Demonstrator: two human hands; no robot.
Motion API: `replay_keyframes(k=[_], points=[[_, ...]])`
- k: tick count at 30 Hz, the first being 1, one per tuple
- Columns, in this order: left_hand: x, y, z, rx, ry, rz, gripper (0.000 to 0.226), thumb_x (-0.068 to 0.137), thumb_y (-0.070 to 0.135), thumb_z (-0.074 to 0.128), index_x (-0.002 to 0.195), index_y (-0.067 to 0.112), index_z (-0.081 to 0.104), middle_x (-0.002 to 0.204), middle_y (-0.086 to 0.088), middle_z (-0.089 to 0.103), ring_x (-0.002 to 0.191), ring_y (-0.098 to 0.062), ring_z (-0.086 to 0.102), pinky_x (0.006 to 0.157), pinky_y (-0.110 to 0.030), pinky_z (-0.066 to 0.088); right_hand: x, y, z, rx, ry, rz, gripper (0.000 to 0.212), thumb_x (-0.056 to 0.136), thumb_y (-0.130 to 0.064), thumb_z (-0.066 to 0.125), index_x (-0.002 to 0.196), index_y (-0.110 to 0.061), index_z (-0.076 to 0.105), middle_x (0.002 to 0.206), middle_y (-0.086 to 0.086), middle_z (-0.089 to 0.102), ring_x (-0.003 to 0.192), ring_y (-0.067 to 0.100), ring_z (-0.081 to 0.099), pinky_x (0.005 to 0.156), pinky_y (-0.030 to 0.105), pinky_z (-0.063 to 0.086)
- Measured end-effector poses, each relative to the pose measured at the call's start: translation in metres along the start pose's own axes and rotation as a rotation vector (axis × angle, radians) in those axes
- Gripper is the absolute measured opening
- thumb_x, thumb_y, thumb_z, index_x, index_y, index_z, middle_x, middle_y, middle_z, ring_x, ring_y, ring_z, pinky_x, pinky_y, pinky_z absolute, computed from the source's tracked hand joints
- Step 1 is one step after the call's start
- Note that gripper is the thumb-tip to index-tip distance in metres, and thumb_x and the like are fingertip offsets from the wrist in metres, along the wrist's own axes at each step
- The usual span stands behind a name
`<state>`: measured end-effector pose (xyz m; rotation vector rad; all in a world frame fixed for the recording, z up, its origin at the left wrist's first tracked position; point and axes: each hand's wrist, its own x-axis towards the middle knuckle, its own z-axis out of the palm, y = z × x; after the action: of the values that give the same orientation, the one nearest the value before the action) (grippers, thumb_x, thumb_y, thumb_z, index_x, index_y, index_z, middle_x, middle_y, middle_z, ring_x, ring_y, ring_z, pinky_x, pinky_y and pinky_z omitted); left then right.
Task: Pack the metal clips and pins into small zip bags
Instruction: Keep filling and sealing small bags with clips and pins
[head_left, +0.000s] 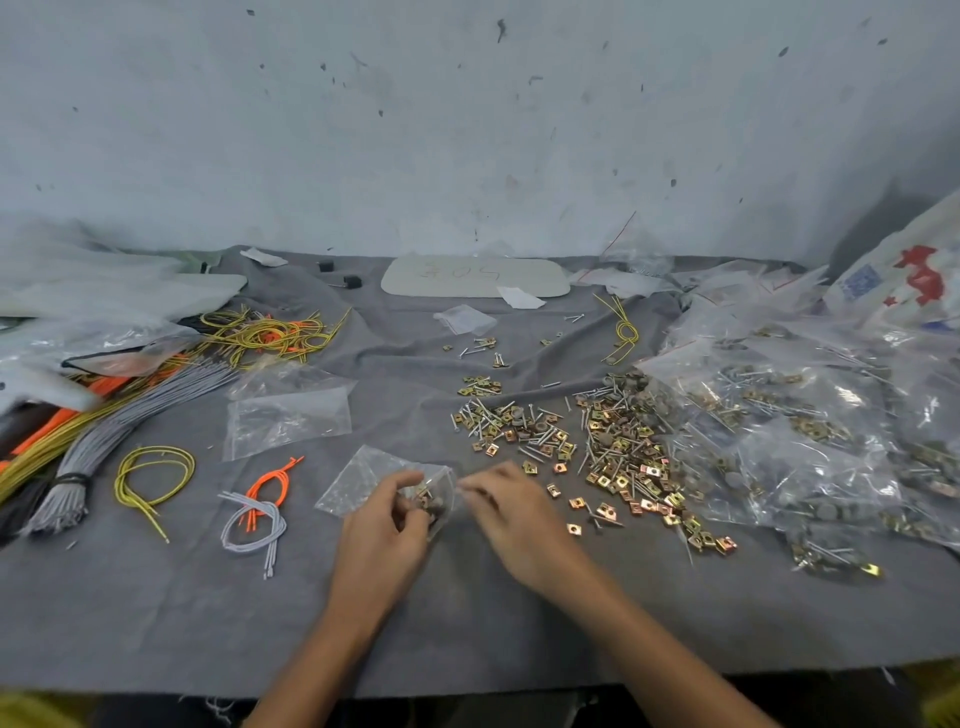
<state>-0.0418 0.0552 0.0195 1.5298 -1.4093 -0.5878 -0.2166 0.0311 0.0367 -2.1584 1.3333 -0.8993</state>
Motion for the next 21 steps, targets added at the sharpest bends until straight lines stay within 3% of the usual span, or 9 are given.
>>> replay_keyframes(k=[4,8,15,21], points=[[-0.001,0.001,-0.002,-0.016,-0.017,-0.009,0.035,0.092,0.008,0.060,0.110,0.037,0.063,0.073,0.009,0.067,0.070,-0.010,0.066,0.075,-0.040,0.056,0.000,-0.012,0.025,-0.012,0.044,-0.023,0.018,0.100,-0.018,0.056,0.111,-0.017,0.071,0.108,0.002,0.056,0.097,0.020,0.060,0.088,0.031,0.046],[-0.002,0.003,-0.003,-0.029,-0.026,-0.030,0.034,0.084,0.017,0.057,0.112,0.034,0.064,0.074,0.009,0.067,0.070,-0.013,0.066,0.074,-0.045,0.057,0.004,-0.018,0.038,-0.028,0.084,-0.004,0.018,0.100,-0.018,0.055,0.111,-0.017,0.069,0.110,0.003,0.056,0.099,0.023,0.059,0.089,0.036,0.046],[-0.003,0.006,-0.004,0.028,-0.010,-0.016,0.039,0.075,0.027,0.053,0.112,0.032,0.065,0.075,0.014,0.065,0.070,-0.007,0.062,0.073,-0.037,0.054,-0.001,-0.020,0.041,0.121,0.083,0.029,0.017,0.093,-0.016,0.061,0.107,-0.025,0.060,0.105,-0.011,0.067,0.098,0.012,0.062,0.085,0.037,0.049],[-0.003,0.009,-0.006,0.077,-0.007,-0.022,0.042,0.071,0.032,0.058,0.113,0.034,0.062,0.074,0.016,0.063,0.067,-0.004,0.060,0.068,-0.034,0.051,0.000,-0.017,0.040,0.244,0.028,0.010,0.028,0.091,0.000,0.050,0.110,-0.019,0.059,0.111,-0.009,0.068,0.111,0.009,0.063,0.095,0.033,0.050]])
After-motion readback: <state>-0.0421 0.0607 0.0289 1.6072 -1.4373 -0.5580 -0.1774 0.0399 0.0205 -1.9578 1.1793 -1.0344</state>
